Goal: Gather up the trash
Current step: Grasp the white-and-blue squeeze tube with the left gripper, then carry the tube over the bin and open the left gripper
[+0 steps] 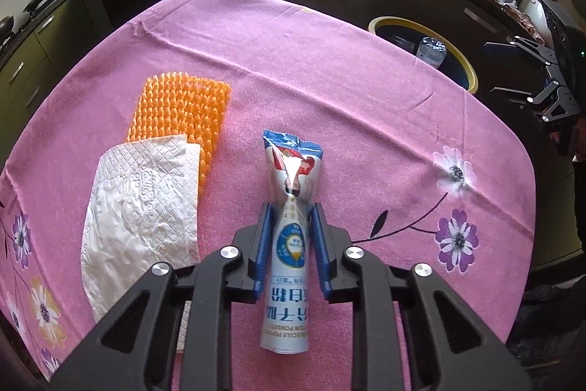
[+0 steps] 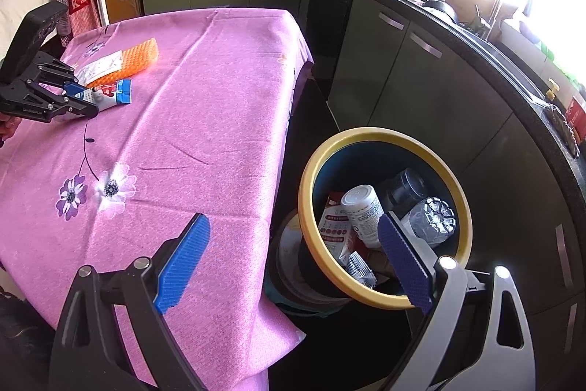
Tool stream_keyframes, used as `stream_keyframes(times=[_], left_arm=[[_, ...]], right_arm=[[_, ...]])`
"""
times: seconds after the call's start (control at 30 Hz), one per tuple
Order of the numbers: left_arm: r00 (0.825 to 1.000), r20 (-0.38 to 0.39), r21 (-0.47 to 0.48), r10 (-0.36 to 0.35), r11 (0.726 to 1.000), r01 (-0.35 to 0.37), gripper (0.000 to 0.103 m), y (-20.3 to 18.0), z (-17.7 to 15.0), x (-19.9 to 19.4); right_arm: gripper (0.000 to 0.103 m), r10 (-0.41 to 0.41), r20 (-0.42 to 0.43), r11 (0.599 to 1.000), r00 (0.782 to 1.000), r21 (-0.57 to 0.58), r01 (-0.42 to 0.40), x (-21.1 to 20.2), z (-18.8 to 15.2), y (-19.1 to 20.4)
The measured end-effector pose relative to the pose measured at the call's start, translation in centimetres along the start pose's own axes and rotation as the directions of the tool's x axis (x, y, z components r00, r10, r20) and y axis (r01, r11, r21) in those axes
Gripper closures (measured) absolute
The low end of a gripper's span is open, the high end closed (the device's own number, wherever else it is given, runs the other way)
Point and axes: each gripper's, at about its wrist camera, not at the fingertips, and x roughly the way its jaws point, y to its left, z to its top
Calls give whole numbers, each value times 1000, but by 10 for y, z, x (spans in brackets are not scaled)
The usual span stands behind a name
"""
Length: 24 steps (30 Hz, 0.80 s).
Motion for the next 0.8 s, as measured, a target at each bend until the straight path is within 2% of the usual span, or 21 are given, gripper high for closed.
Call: stream_keyframes(times=[0.2,0.37,0.6,0.8], left_arm=[[1000,21,45,-8,999,7,83,-24,6,-12],[998,45,102,-44,994,39,83,-56,31,-25],[987,57,253,-147,959,128,83,-127,99,-19],[976,38,340,-213,921,188,83,-178,162,21]], right_arm=[[11,-1,16,1000,1000,19,0,-7,-5,-5],[11,-27,45,998,999,55,25,-22,-13,-18],[11,-87,62,983,994,170,75,-49,-45,-59],[11,-127,46,959,991,260,111,-65,-75,-95]])
